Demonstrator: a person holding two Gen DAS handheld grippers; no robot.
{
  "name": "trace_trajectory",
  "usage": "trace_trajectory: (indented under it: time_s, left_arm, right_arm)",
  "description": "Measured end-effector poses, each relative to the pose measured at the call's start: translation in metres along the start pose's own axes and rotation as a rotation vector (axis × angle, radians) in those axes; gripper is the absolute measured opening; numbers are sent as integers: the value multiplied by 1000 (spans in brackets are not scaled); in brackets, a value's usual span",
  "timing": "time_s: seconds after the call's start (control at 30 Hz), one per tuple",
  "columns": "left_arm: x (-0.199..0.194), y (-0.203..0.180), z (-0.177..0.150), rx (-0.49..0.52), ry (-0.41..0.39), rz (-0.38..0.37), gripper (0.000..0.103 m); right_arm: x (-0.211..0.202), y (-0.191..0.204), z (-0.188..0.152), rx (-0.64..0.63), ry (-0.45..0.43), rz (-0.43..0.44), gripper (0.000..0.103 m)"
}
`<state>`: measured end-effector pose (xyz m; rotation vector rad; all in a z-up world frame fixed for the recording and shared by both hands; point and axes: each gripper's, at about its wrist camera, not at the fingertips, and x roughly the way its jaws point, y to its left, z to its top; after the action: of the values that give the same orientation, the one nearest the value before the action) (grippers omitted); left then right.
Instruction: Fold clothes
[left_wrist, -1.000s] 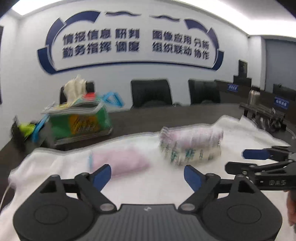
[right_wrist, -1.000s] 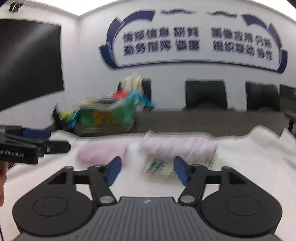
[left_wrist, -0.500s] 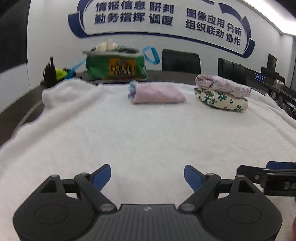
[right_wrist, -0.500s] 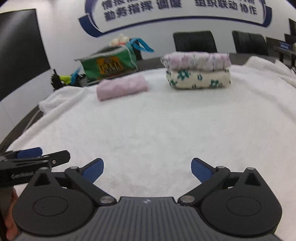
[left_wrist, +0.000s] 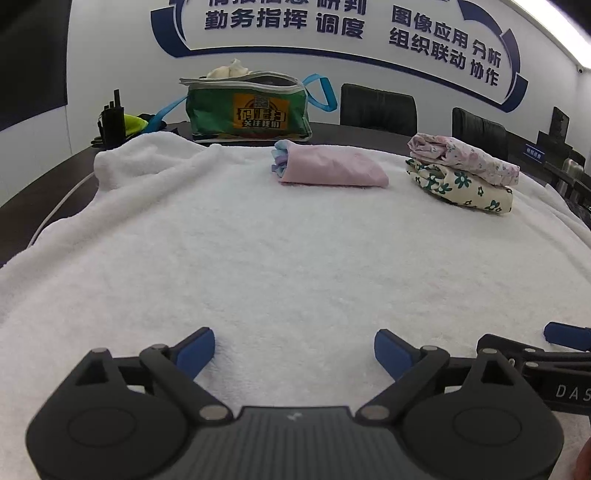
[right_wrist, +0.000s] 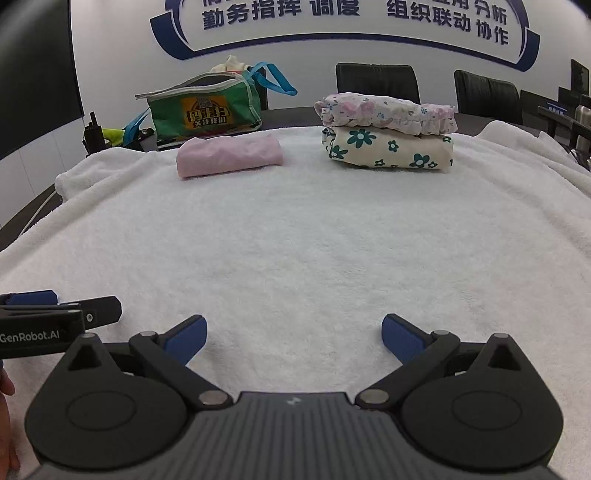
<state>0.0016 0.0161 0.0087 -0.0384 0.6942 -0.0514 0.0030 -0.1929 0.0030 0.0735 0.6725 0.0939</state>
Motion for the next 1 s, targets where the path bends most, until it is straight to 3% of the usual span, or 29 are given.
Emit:
trace_trajectory:
  time_s: [0.13, 0.27, 0.47, 0.63, 1.0]
  left_arm:
    - [-2, 1, 0, -15, -3, -4, 93]
    - [-2, -1, -1, -7, 2, 9, 93]
    - [-1, -10, -3, 40, 9, 52, 97]
    - [-1, -12, -3, 45, 20, 77, 98]
    - [0, -16, -5, 70, 13, 79, 103]
  right_arm:
    - [-1, 0, 1, 6, -2, 0, 103]
    - [-9, 0, 2, 6, -58, 25, 103]
    - [2, 0, 0, 6, -2, 22, 103]
    - [5, 20, -1, -101, 17, -57, 103]
    - [3, 9, -1, -54, 29, -42, 103]
